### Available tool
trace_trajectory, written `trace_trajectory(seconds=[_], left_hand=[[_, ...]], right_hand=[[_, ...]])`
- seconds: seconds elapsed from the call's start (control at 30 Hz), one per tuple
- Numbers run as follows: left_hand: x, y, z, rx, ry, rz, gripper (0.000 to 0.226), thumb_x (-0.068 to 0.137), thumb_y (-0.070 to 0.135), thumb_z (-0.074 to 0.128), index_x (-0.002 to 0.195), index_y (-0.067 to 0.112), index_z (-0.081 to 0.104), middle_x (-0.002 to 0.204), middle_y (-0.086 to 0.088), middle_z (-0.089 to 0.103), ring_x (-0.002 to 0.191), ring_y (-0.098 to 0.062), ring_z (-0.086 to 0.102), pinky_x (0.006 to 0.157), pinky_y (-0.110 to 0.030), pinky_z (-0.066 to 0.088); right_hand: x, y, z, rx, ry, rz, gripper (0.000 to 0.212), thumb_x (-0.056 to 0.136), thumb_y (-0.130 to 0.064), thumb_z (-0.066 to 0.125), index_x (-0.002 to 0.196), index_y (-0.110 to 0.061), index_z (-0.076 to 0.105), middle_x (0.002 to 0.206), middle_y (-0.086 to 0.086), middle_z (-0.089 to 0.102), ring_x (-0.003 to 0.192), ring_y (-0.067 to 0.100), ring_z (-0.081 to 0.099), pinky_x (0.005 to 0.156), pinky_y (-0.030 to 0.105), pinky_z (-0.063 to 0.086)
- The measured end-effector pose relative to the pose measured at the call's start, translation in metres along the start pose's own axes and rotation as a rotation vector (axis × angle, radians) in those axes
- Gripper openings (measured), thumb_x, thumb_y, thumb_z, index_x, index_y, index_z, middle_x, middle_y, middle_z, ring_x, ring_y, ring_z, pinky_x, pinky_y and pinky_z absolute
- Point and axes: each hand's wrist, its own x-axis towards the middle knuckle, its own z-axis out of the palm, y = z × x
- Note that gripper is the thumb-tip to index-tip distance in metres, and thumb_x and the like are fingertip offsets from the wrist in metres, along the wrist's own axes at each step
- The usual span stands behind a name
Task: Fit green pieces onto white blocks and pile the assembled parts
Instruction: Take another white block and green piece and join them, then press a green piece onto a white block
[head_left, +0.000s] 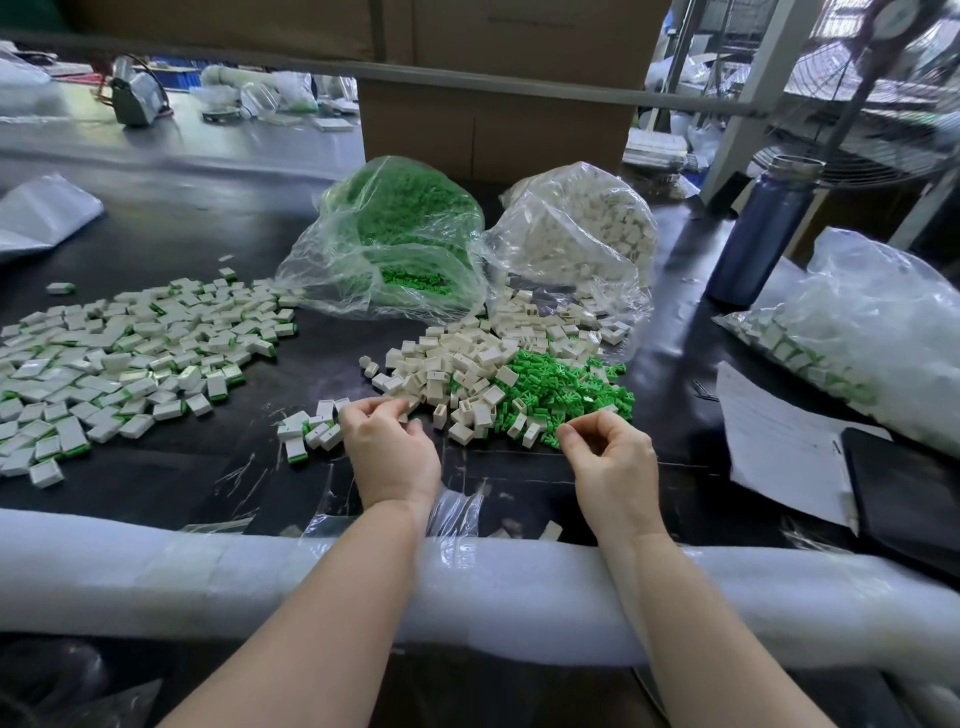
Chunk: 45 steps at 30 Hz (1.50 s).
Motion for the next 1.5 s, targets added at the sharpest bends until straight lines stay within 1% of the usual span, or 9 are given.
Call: trace_trajectory(seconds=[0.13, 0.23, 0.4, 0.57, 0.7, 0.83, 1.07, 1.27, 1.5], left_hand=[[-0.001, 0.0, -0.001, 0.084, -0.019, -0.051, 0.035, 0.09, 0.002, 0.052, 0.125, -0.002, 0.053, 0.129, -0.015, 0.034, 0.12, -0.029, 0.038, 0.092, -0.015, 0.027], [-0.002, 0.002, -0.001, 0.135, -0.031, -0.077, 0.032, 0.089, 0.003, 0.052, 0.12, -0.006, 0.054, 0.131, -0.017, 0.032, 0.122, -0.032, 0.032, 0.098, -0.023, 0.028], [-0.002, 0.002, -0.002, 0.226, -0.063, -0.091, 0.032, 0.089, 0.009, 0.053, 0.119, -0.003, 0.053, 0.137, -0.018, 0.029, 0.125, -0.034, 0.025, 0.104, -0.031, 0.025], [-0.006, 0.003, -0.001, 0.258, -0.044, 0.077, 0.041, 0.087, 0.01, 0.057, 0.128, 0.011, 0.054, 0.13, -0.009, 0.039, 0.125, -0.028, 0.028, 0.106, -0.038, 0.025], [-0.009, 0.001, 0.004, 0.345, -0.123, 0.261, 0.042, 0.09, 0.013, 0.053, 0.131, 0.024, 0.051, 0.133, 0.003, 0.05, 0.12, -0.02, 0.032, 0.104, -0.034, 0.022], [-0.01, -0.001, 0.007, 0.437, -0.184, 0.274, 0.04, 0.093, 0.02, 0.049, 0.13, 0.037, 0.05, 0.131, 0.014, 0.052, 0.118, -0.015, 0.035, 0.094, -0.031, 0.018], [-0.007, 0.0, 0.006, 0.301, -0.161, 0.225, 0.026, 0.09, 0.01, 0.057, 0.114, 0.015, 0.063, 0.116, -0.005, 0.061, 0.107, -0.024, 0.047, 0.093, -0.033, 0.038], [-0.01, 0.006, 0.001, 0.113, -0.129, 0.288, 0.026, 0.085, 0.009, 0.064, 0.111, 0.01, 0.065, 0.108, -0.008, 0.063, 0.1, -0.022, 0.057, 0.091, -0.033, 0.048], [-0.016, 0.011, 0.002, 0.0, -0.387, 0.399, 0.012, 0.082, 0.019, 0.068, 0.09, 0.011, 0.063, 0.09, 0.001, 0.058, 0.08, -0.014, 0.057, 0.08, -0.024, 0.049]], right_hand=[[0.003, 0.003, 0.001, -0.031, 0.055, 0.051, 0.015, 0.086, -0.016, 0.065, 0.071, -0.015, 0.062, 0.07, 0.002, 0.061, 0.072, 0.018, 0.054, 0.068, 0.029, 0.043], [0.005, 0.006, 0.0, -0.049, 0.133, 0.107, 0.014, 0.086, -0.015, 0.064, 0.072, -0.015, 0.06, 0.081, 0.008, 0.065, 0.084, 0.021, 0.057, 0.073, 0.032, 0.045], [0.006, 0.007, -0.001, -0.127, 0.151, 0.173, 0.008, 0.088, -0.013, 0.06, 0.081, -0.016, 0.063, 0.091, 0.009, 0.067, 0.088, 0.028, 0.059, 0.077, 0.033, 0.046], [0.006, 0.004, -0.002, -0.225, 0.124, 0.203, 0.01, 0.089, -0.012, 0.057, 0.088, -0.017, 0.066, 0.1, 0.01, 0.066, 0.098, 0.03, 0.058, 0.088, 0.042, 0.046], [0.003, 0.002, 0.0, -0.363, 0.063, 0.17, 0.013, 0.089, -0.017, 0.058, 0.097, -0.019, 0.068, 0.111, 0.005, 0.059, 0.107, 0.026, 0.052, 0.091, 0.037, 0.041], [0.001, 0.0, 0.002, -0.514, -0.006, 0.163, 0.019, 0.089, -0.023, 0.059, 0.106, -0.022, 0.067, 0.118, 0.002, 0.054, 0.115, 0.024, 0.045, 0.093, 0.035, 0.033], [0.0, -0.001, 0.005, -0.596, -0.031, 0.127, 0.013, 0.091, -0.023, 0.057, 0.099, -0.024, 0.067, 0.112, -0.001, 0.056, 0.111, 0.022, 0.045, 0.09, 0.034, 0.031], [-0.001, 0.001, 0.006, -0.611, -0.021, 0.065, 0.014, 0.094, -0.023, 0.051, 0.099, -0.023, 0.063, 0.108, -0.003, 0.06, 0.107, 0.02, 0.046, 0.087, 0.033, 0.03], [-0.001, 0.002, 0.006, -0.631, -0.025, 0.07, 0.01, 0.093, -0.026, 0.053, 0.096, -0.022, 0.062, 0.107, -0.002, 0.059, 0.107, 0.02, 0.047, 0.086, 0.033, 0.03]])
